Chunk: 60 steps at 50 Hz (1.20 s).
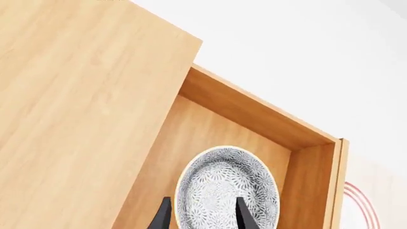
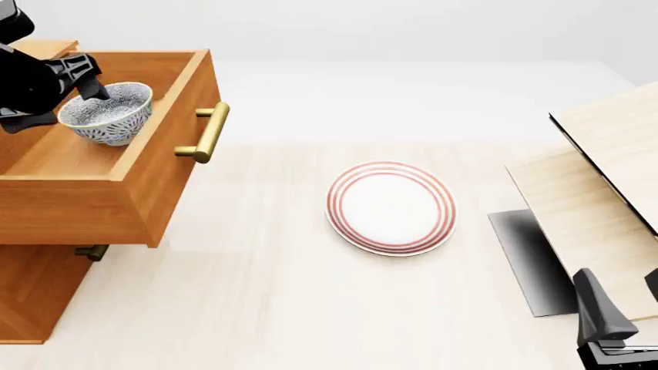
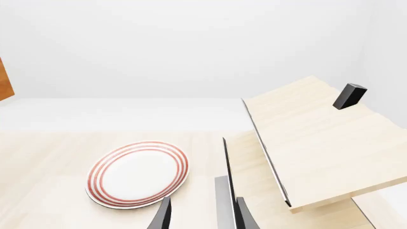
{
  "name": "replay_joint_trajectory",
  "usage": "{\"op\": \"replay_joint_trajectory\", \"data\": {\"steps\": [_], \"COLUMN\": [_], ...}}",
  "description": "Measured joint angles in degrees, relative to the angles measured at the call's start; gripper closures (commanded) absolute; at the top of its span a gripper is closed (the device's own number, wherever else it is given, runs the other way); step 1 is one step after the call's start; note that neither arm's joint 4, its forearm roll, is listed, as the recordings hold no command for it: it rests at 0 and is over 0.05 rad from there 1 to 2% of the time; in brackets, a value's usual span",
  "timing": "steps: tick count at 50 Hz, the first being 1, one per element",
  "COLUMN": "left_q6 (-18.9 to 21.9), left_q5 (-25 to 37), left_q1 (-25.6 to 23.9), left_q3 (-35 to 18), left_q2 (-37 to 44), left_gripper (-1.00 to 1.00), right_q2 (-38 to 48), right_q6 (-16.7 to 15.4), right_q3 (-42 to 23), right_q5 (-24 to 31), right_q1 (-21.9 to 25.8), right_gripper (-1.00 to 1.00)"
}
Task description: Open the top drawer of the cabinet and put the bowl in it.
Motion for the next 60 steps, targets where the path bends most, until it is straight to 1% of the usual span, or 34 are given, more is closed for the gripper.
{"op": "replay_joint_trajectory", "data": {"steps": [18, 28, 60], "left_q6": [1.6, 1.9, 3.0], "left_q5": [1.4, 2.1, 7.9], "left_q1": [0.2, 0.3, 0.0], "left_q3": [-0.9, -0.4, -1.0], "left_q2": [-0.7, -1.9, -9.5], "left_gripper": [-1.0, -1.0, -1.0], "right_q2": [0.0, 0.0, 0.0], "right_q6": [0.0, 0.0, 0.0], "right_q3": [0.0, 0.0, 0.0], "right_q5": [0.0, 0.0, 0.0], "right_q1": [0.0, 0.0, 0.0], "right_gripper": [-1.0, -1.0, -1.0]}}
